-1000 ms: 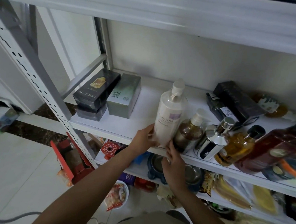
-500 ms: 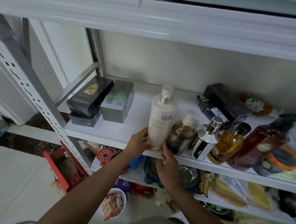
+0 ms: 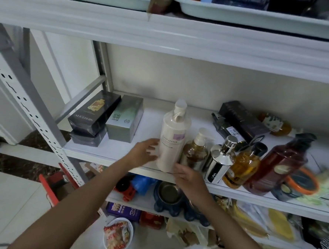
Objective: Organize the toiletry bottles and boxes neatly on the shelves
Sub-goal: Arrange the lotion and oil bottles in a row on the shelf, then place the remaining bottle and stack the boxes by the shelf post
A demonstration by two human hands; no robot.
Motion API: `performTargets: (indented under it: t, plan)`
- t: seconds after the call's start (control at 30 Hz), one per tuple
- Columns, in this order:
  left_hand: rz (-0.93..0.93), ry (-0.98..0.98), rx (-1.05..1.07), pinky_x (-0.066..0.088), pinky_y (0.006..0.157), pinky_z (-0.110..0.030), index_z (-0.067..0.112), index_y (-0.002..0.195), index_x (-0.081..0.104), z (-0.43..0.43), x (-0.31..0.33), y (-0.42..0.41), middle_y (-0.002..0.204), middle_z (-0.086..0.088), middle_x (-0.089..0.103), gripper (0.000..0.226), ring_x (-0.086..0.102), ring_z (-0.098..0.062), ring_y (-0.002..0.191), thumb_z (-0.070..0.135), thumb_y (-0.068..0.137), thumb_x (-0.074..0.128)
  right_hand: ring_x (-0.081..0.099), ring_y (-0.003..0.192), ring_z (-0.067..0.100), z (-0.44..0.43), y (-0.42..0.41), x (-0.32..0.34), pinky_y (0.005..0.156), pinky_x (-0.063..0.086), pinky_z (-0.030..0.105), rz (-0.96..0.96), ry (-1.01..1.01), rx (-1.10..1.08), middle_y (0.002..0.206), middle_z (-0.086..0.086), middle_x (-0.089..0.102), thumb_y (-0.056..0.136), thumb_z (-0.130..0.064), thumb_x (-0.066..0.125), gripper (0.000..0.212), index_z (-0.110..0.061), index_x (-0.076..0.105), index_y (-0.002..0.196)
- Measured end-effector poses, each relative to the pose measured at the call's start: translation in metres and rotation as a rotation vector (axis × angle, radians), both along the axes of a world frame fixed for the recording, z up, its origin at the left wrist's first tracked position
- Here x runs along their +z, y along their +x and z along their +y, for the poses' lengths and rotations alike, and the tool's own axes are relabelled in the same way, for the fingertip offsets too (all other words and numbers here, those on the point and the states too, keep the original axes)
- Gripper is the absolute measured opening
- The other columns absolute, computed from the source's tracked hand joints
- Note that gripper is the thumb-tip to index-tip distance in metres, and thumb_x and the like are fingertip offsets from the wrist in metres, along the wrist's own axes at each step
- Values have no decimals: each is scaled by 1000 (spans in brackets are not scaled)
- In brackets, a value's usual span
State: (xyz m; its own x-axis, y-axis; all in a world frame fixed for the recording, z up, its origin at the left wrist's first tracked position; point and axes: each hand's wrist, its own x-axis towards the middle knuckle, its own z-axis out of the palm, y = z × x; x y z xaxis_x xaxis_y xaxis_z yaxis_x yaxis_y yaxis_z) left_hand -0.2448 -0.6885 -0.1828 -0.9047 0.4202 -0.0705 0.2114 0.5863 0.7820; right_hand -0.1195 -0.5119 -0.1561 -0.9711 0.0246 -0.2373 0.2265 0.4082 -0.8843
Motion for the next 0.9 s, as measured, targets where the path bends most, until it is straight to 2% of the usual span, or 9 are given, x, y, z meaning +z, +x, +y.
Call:
performTargets:
  t: [0.13,0.23,0.4,0.5,0.57,0.63,0.73,0.83,0.9]
  plan:
    - [199,-34,82,42,100,-28,19,141,41,-16,51,-35,134,-5,53,56,53,-15,115,17,90,62,61,97,-8,34,7,81,76,46,4,114,15,137,109,-18,67,91,-14,57,31,-29,59,118]
    - [313,-107,97,31,112,-35,22,147,30,-14,93,-68,150,-6,37,58,39,-23,133,34,96,52,64,96,-4,65,4,139,79,48,7,253,26,102,106,-15,69,91,-12,55,29,-24,62,117]
    - [447,-319,49,4,119,-29,18,152,12,33,147,-121,159,-3,9,64,6,-19,147,46,99,35,61,108,2,120,-20,196,92,42,5,400,163,19,116,-10,65,91,-13,56,31,-21,60,121]
    - [499,-366,-21,18,117,-40,2,143,32,68,169,-138,150,-18,32,66,25,-32,140,51,98,33,53,105,-6,146,-38,212,79,36,-5,294,391,53,124,-19,51,93,-25,55,39,-27,51,132]
    - [513,-395,-57,28,110,-49,-3,131,40,94,177,-144,140,-26,40,74,35,-40,131,60,94,31,45,118,3,167,-53,215,96,32,10,166,478,66,132,-16,45,89,-41,55,55,-32,39,140]
    - [476,-504,-75,24,112,-51,4,139,34,117,177,-144,149,-21,31,80,25,-39,138,68,91,23,36,133,12,183,-69,214,112,25,31,86,537,73,145,-12,37,71,-68,55,80,-38,34,142]
    - [429,-629,-124,11,117,-51,11,151,11,158,175,-135,158,-17,6,84,5,-36,145,68,91,20,31,136,13,212,-88,206,117,21,40,-2,516,58,149,-14,31,34,-94,55,118,-45,34,139]
    - [396,-628,-160,3,116,-50,16,152,-3,190,168,-123,159,-12,-8,85,-8,-32,146,68,91,24,34,135,16,242,-105,196,114,26,36,-94,498,64,148,-13,35,32,-90,61,114,-48,38,135]
    - [333,-654,-187,1,116,-49,17,151,-7,205,160,-116,159,-11,-13,85,-12,-30,146,67,91,26,35,134,16,251,-111,192,110,31,33,-146,499,107,147,-8,36,41,-84,67,111,-38,38,138]
